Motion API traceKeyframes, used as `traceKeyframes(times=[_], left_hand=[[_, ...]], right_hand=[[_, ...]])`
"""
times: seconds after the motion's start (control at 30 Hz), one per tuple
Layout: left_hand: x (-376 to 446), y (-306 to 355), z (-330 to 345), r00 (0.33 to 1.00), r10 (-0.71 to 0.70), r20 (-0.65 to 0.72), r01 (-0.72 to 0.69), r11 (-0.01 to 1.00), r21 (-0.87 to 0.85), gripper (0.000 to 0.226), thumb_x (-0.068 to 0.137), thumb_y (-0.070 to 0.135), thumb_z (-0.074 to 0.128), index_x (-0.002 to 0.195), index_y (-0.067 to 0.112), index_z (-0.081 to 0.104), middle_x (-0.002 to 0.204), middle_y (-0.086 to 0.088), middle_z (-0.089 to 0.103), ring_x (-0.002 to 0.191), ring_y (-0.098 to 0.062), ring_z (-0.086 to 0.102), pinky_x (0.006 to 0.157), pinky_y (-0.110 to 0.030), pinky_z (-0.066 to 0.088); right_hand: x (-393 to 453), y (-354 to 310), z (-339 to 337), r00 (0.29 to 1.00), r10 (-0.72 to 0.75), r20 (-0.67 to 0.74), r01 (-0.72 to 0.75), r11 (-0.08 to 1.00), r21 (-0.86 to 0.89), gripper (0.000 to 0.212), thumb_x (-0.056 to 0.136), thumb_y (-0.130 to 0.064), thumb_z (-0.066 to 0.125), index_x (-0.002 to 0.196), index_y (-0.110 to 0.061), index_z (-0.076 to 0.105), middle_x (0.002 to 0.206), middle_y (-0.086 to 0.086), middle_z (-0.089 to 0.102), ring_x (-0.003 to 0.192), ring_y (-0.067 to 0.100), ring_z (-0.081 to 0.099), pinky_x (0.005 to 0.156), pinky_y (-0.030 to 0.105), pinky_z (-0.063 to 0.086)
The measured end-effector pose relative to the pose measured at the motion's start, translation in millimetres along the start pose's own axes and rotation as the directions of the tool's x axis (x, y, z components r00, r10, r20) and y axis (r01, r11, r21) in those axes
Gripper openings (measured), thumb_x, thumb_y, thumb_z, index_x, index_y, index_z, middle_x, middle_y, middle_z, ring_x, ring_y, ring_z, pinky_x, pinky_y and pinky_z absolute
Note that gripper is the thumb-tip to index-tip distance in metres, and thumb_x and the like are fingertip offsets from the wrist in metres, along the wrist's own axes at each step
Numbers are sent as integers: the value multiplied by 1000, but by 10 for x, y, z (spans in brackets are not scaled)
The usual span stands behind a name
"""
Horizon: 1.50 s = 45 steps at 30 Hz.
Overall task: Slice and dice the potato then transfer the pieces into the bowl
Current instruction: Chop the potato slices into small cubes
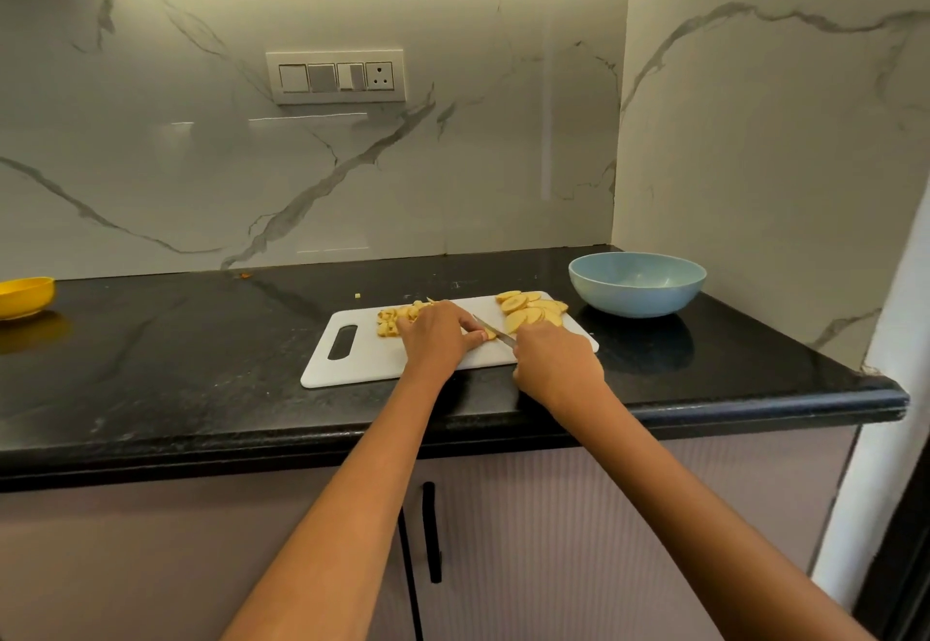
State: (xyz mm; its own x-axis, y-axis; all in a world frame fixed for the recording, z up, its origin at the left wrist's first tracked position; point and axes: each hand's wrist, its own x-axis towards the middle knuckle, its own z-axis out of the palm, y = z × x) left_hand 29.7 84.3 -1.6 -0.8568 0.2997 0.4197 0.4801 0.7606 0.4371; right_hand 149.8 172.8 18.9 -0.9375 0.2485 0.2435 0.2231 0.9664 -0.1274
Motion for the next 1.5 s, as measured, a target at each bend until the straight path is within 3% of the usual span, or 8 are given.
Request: traceKeyframes(times=[0.13,0.3,0.47,0.63,0.97,1.1,1.23,1.5], left_hand=[[11,-18,13,1000,1,13,-1,1000,-31,16,84,36,65,93,26,74,108,7,68,110,-17,53,99,-43,25],[-10,-41,45,1000,7,5,-7,996,-86,12,85,34,65,89,27,73,107,9,67,108,-15,53,98,-43,26],[-16,-31,46,1000,-8,-12,7,993,-119,14,88,26,62,97,25,72,112,7,66,111,-14,52,96,-39,26],[-18,-2,1,991,-89,-97,78,990,-115,18,91,16,58,101,21,72,118,1,65,113,-19,53,96,-36,28],[-10,4,35,998,-24,-55,18,995,-98,23,91,11,56,92,23,74,110,4,67,110,-17,52,102,-39,25],[14,-4,0,1000,-14,-7,13,998,-65,23,91,12,56,93,25,74,109,5,67,110,-18,52,99,-37,24],[2,4,-78,998,33,55,-35,999,33,27,92,9,52,97,25,73,116,4,64,118,-21,49,104,-44,19],[-29,-62,-27,998,62,16,-63,997,51,27,92,9,54,99,28,72,119,5,63,117,-20,49,100,-41,18]], right_hand=[[-163,31,21,998,-28,-62,23,997,-80,19,96,-13,47,112,-10,56,110,7,61,96,20,61,70,25,39],[-62,-20,1,999,-13,-45,13,1000,-14,22,97,-14,47,117,-8,55,115,8,60,101,20,60,82,27,46],[-1,70,55,994,86,-69,-77,990,116,21,96,-17,47,112,-11,57,108,6,62,94,18,60,74,26,44],[16,76,68,998,62,-32,-57,989,134,20,96,-20,48,109,-10,59,101,5,63,88,17,60,72,25,45],[5,34,64,1000,15,-23,-14,999,52,20,97,-21,48,110,-10,58,101,5,62,86,16,60,73,25,46],[15,9,17,1000,4,15,-4,1000,22,22,96,-18,49,115,-9,56,108,7,61,95,19,60,80,28,46],[45,-86,17,999,-27,-44,25,998,-57,24,97,-12,44,118,-7,55,114,9,60,101,23,59,79,28,45],[-62,-76,67,996,-66,-66,58,992,-114,24,98,-11,43,119,-9,54,115,9,60,102,22,59,83,30,47]])
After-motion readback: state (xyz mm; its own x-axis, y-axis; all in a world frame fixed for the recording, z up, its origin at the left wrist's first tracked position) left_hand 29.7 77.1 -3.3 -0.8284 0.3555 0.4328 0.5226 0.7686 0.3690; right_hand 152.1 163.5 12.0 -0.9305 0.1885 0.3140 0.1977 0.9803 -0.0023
